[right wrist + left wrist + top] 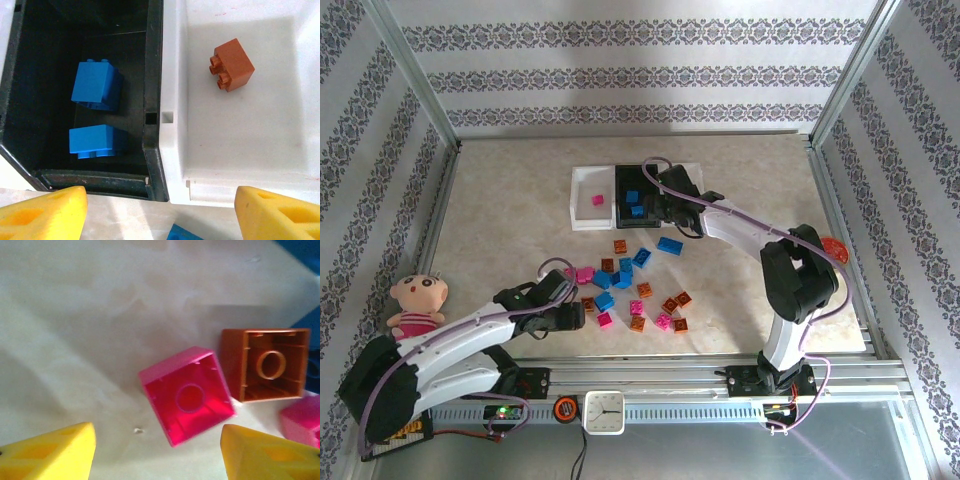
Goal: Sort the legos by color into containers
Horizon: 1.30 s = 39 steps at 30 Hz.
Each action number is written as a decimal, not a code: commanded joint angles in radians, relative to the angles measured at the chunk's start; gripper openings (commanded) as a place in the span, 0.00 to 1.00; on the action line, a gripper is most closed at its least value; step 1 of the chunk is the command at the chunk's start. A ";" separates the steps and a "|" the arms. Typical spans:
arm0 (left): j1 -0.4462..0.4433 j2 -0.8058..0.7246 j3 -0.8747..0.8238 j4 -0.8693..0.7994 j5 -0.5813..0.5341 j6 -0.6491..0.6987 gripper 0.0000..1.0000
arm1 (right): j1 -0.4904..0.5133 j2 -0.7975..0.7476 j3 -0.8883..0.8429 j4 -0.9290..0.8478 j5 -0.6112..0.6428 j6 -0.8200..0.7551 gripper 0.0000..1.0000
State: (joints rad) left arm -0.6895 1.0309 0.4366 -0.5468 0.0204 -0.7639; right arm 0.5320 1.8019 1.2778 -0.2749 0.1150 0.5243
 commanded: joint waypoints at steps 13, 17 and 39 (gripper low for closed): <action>0.030 0.181 0.107 0.096 -0.085 0.071 0.62 | -0.024 -0.076 -0.052 0.039 -0.016 0.009 0.78; 0.027 0.141 0.116 0.104 -0.106 0.075 0.64 | -0.024 -0.072 -0.054 0.043 -0.023 0.014 0.78; 0.013 0.203 0.090 0.139 -0.106 0.064 0.56 | -0.024 -0.077 -0.073 0.057 -0.026 0.024 0.77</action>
State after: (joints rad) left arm -0.6788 1.2087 0.5312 -0.4713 -0.0860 -0.7139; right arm 0.5125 1.7603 1.2190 -0.2306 0.0887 0.5285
